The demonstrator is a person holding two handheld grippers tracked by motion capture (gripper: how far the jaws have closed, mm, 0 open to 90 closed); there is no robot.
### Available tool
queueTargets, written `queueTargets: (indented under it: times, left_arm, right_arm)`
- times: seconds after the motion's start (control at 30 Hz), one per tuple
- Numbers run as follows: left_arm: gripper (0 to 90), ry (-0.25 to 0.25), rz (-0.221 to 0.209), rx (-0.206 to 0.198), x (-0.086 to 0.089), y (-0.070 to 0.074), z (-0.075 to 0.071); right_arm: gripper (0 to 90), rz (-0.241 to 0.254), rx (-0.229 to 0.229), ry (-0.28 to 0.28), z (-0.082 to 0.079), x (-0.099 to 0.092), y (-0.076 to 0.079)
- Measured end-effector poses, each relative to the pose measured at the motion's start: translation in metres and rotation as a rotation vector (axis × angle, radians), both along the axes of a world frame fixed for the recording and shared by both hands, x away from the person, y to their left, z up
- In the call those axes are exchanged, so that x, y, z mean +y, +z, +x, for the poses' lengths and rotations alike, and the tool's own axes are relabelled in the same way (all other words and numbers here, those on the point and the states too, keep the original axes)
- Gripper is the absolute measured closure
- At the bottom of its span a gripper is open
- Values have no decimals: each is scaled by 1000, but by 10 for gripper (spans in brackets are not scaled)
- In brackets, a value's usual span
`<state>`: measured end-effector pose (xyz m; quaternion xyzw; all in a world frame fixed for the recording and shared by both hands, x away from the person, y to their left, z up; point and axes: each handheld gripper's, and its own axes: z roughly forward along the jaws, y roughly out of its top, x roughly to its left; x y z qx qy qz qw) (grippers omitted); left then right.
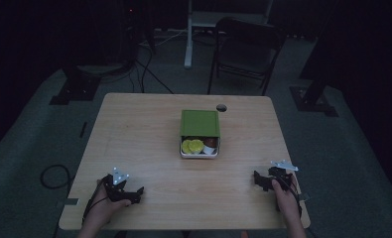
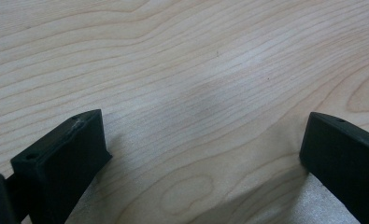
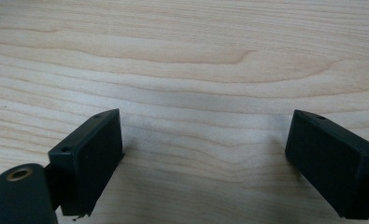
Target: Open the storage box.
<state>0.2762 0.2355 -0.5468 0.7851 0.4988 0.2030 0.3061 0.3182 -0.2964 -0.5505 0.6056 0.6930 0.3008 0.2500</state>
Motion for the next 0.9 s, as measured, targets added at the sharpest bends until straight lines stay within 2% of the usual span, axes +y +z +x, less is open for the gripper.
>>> queueTargets:
  times: [0.47, 0.77, 0.9]
  left_arm:
    - [8, -11, 1, 0, 0, 0, -1]
    - [14, -64, 2, -7, -2, 0, -2]
    - [14, -81, 22, -23, -3, 1, -2]
  right_arm:
    - [106, -3, 1, 1, 0, 0, 0]
    - [106, -2, 1, 0, 0, 0, 0]
    - [106, -2, 1, 0, 0, 0, 0]
